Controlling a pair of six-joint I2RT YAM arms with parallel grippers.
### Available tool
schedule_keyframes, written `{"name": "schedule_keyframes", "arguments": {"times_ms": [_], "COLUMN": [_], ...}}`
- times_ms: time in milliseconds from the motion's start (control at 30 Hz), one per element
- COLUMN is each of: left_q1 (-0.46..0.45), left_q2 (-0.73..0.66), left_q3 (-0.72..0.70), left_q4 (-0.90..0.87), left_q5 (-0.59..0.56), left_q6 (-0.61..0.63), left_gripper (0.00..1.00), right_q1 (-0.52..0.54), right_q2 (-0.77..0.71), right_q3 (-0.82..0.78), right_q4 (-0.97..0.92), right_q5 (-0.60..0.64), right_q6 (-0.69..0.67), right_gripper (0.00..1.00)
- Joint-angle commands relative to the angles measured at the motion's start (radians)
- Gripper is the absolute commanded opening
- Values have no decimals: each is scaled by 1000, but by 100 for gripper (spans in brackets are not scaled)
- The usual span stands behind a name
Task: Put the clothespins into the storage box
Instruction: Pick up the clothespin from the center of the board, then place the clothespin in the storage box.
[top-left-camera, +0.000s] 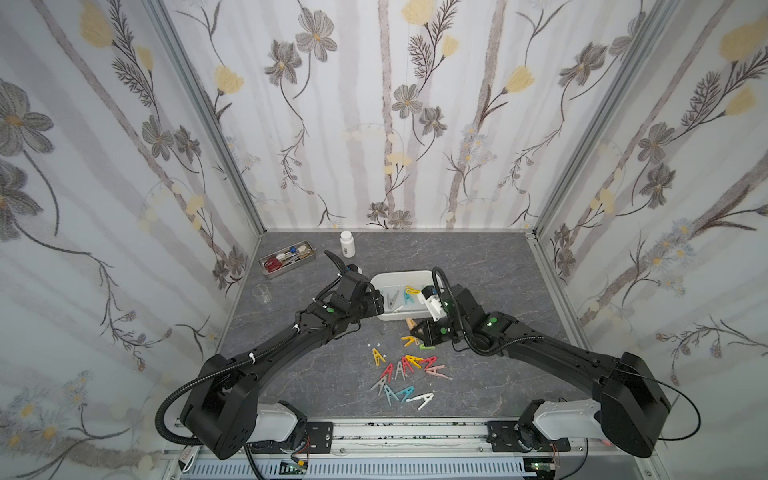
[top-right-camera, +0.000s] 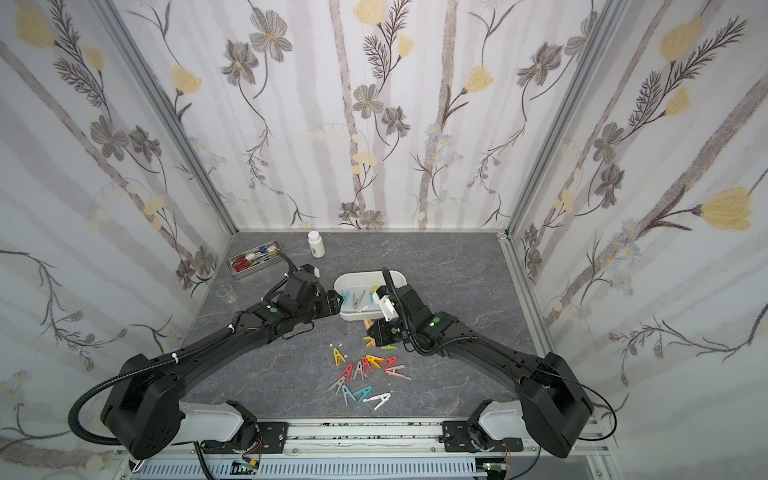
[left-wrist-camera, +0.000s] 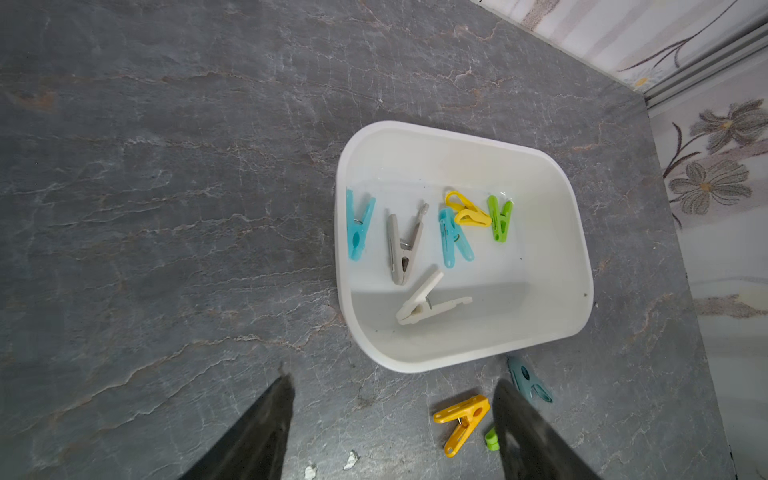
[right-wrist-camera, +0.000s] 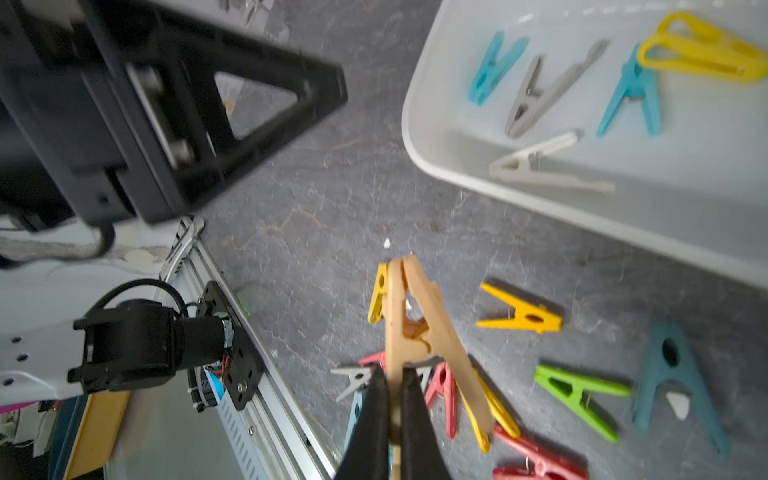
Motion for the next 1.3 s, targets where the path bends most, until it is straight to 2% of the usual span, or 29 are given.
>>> {"name": "schedule_keyframes", "arguments": {"times_ms": [0,267,400,533,1000,1200,1267], "left_q1": [10,21,29,30,30,31,32], "left_q2": [-40,-78,-69,-68,-68,-75,-78], "left_q3": [-32,-33,-26,-33,-50,-54,-53], "left_q4": [-35,-71,-75,-72,-69,-79,-86], "left_q5": [-14,-28,-19,-15,-2,2,1], "left_q6": [-33,-39,-30,-33,-49,-52,-50], "left_gripper": [76,76,76,76,75,76,76], "right_q1": [-54,-161,-208,-217,-217,-219,-219], "right_q2": [76,289,381,442,494,507,503], "right_q3": [82,251,287,318,311,340,347], "right_q4": [23,-21,-21,-44,-13,-20,-25], "right_q5": [-27,92,72,119,154,169,174], "right_q6": [-54,-148,-164,-202,-223,-229,-232], "right_gripper": [0,0,0,0,1,7,12]}}
